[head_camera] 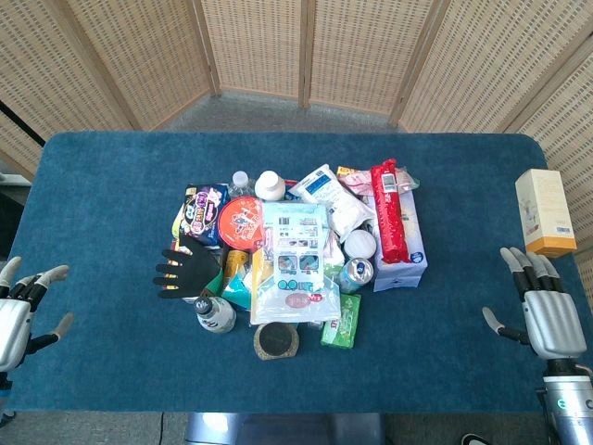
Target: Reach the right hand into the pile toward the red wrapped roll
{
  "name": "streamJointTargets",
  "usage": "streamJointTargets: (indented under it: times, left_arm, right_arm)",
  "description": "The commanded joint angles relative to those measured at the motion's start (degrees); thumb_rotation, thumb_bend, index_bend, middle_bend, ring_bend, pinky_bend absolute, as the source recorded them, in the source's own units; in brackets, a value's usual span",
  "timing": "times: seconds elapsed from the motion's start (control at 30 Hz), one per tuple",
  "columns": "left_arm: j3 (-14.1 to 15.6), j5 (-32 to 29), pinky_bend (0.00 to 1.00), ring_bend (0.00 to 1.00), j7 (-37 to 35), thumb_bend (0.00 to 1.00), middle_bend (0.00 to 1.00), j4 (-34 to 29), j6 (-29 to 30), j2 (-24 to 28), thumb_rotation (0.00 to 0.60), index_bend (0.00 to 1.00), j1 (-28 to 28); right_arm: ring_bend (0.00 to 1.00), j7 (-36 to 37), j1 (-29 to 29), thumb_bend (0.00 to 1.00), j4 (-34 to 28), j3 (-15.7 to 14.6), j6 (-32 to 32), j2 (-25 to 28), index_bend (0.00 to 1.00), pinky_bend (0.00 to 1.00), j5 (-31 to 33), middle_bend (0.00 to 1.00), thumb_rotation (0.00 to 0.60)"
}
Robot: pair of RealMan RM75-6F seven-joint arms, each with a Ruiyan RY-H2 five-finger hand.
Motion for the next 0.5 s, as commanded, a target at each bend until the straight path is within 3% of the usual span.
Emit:
streamJointTargets:
  times: [0.03,0.37,0.5]
  left_arm:
    - [0.1,-0.1,0.00,0.34,-0.2,0.34,0.34,0.2,-0.2,-0.2,0.600,0.20,-0.1]
    - [0.4,0.7,0.00,0.34,-0.6,0.34,0.32,0.2,0.4,0.0,0.600,0.17,0.2]
    - [0.5,1.3,0.00,0.34,-0.3,0.34,0.32,-0.5,0.6,0.4,0.600,0.16,0.1]
  right_arm:
    - [0.00,0.1,0.0,0.32,0.2,-0.1,-0.3,-0.2,0.00,0.00,0.1,0.00,0.491]
    - [0.00,6.3,1.5,0.31,2.3,0.5,-2.1,0.0,0.00,0.00,-1.0,0.00,0.489]
    - [0.00,8.8,3.4,0.31,3.3,2.1,-3.4,0.8,0.00,0.00,-1.3,0.00,0.540]
